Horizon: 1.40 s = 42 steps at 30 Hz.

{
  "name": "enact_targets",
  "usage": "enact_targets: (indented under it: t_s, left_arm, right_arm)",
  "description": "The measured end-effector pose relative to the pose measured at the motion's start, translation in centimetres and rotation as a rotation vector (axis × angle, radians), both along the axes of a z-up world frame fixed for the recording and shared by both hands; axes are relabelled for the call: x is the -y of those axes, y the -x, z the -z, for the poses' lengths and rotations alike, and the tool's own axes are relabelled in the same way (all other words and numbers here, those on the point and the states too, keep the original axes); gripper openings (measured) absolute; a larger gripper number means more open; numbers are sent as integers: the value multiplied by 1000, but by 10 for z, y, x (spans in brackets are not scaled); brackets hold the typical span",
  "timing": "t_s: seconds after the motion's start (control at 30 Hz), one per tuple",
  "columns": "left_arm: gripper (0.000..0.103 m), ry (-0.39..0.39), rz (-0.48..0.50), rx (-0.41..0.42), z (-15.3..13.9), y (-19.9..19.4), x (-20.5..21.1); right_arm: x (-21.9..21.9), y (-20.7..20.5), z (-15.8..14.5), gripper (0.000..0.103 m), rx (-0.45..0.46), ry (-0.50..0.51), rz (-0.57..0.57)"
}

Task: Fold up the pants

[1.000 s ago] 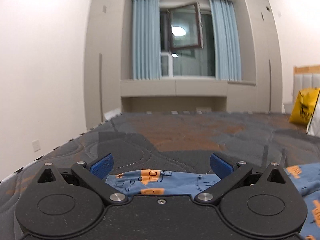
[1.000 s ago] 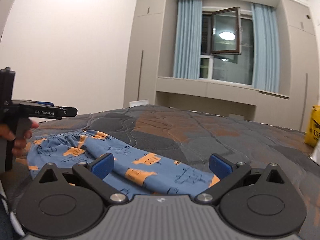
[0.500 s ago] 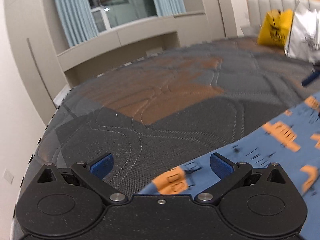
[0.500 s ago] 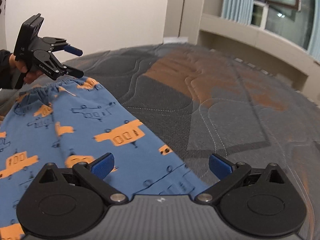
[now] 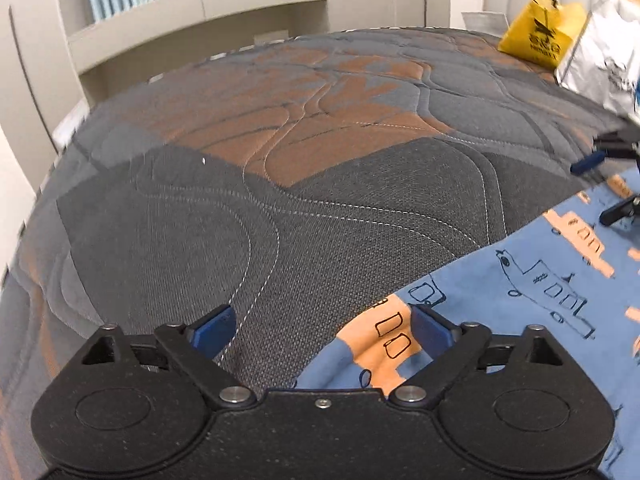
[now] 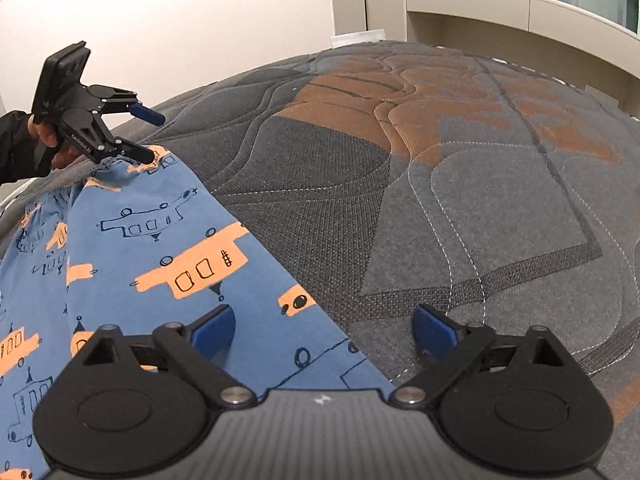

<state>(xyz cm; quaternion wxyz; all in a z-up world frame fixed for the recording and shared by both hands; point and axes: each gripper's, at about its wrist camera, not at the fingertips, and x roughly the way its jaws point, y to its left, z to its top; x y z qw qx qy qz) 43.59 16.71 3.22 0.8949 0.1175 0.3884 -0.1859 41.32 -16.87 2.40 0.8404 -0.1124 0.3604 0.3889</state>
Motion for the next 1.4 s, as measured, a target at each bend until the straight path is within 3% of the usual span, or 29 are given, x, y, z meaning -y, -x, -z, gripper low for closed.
enact_targets:
  t_s: [0.13, 0.2, 0.33, 0.37, 0.43, 0.73, 0.87, 1.1, 1.23, 1.4]
  left_arm:
    - [74, 41, 17, -37, -2, 1, -2]
    - [50, 31, 38, -54, -1, 4, 2]
    - [24, 12, 16, -81, 3, 9, 7]
    - [8, 22, 4, -81, 2, 11, 8]
    - [6, 24, -20, -58, -1, 16, 10]
    - [2, 4, -136, 181, -31, 27, 16]
    - [2, -12, -183, 149, -24, 9, 14]
    - [2, 12, -200, 71, 9, -10, 7]
    - [2, 35, -205, 78, 8, -8, 2]
    - [1, 38, -202, 164, -10, 15, 5]
  right_arm:
    - [-5, 3, -8, 60, 14, -7, -12]
    - [-9, 6, -11, 43, 18, -1, -22]
    - [-18, 16, -14, 26, 46, 32, -50]
    - [-20, 18, -14, 17, 49, 37, -50]
    - [-25, 22, -14, 5, 70, 51, -40]
    - [-57, 24, -33, 2, 297, 184, 49]
    - [-75, -3, -36, 2, 332, 196, 75]
    - [-86, -37, -4, 3, 250, 205, 78]
    - [-77, -36, -8, 3, 240, 167, 77]
    - [-73, -13, -21, 2, 298, 127, 85]
